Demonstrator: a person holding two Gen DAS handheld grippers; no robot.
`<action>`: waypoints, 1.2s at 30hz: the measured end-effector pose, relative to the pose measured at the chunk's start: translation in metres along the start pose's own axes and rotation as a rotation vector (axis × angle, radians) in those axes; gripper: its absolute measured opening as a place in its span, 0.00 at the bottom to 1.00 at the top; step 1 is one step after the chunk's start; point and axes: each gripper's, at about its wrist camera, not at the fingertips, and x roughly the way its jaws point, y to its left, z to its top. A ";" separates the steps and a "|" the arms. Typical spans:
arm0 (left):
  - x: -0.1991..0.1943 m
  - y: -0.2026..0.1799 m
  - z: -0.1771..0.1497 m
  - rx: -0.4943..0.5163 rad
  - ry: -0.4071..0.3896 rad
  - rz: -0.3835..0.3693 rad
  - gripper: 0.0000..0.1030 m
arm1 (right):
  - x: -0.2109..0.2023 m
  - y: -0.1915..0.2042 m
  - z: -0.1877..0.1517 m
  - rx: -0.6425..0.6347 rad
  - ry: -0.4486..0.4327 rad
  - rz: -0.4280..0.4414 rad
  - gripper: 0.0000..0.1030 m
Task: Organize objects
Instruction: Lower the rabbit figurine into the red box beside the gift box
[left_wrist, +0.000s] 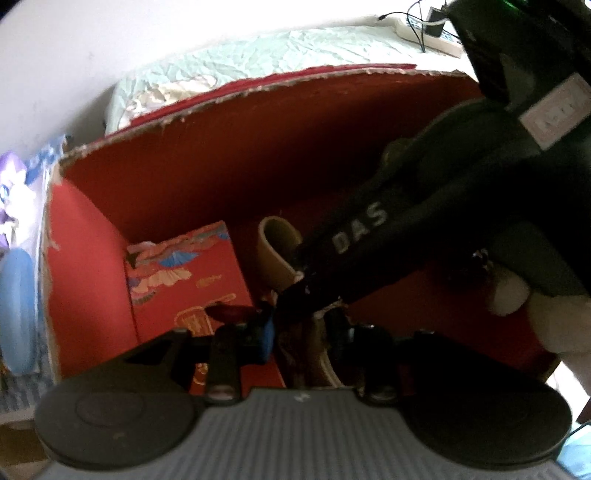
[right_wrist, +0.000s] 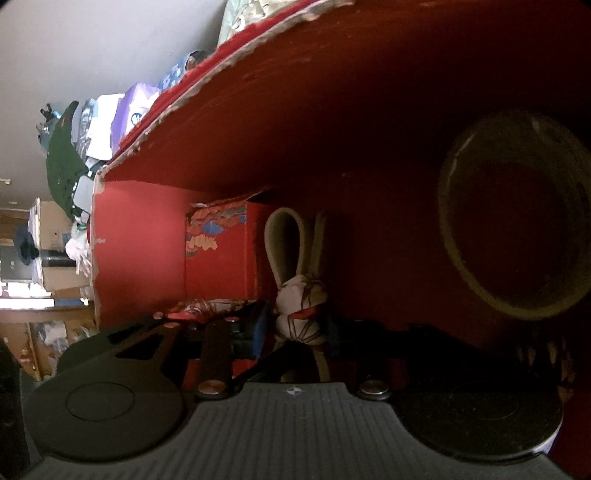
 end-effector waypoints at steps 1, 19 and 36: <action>0.001 0.001 0.000 -0.008 0.000 -0.003 0.35 | -0.001 -0.001 -0.001 0.001 -0.005 0.001 0.38; -0.006 -0.001 -0.008 0.036 -0.054 0.008 0.45 | -0.003 -0.001 0.000 0.005 -0.037 -0.005 0.39; -0.010 -0.006 -0.005 0.033 -0.065 0.008 0.48 | 0.001 0.005 -0.001 -0.085 -0.026 0.022 0.36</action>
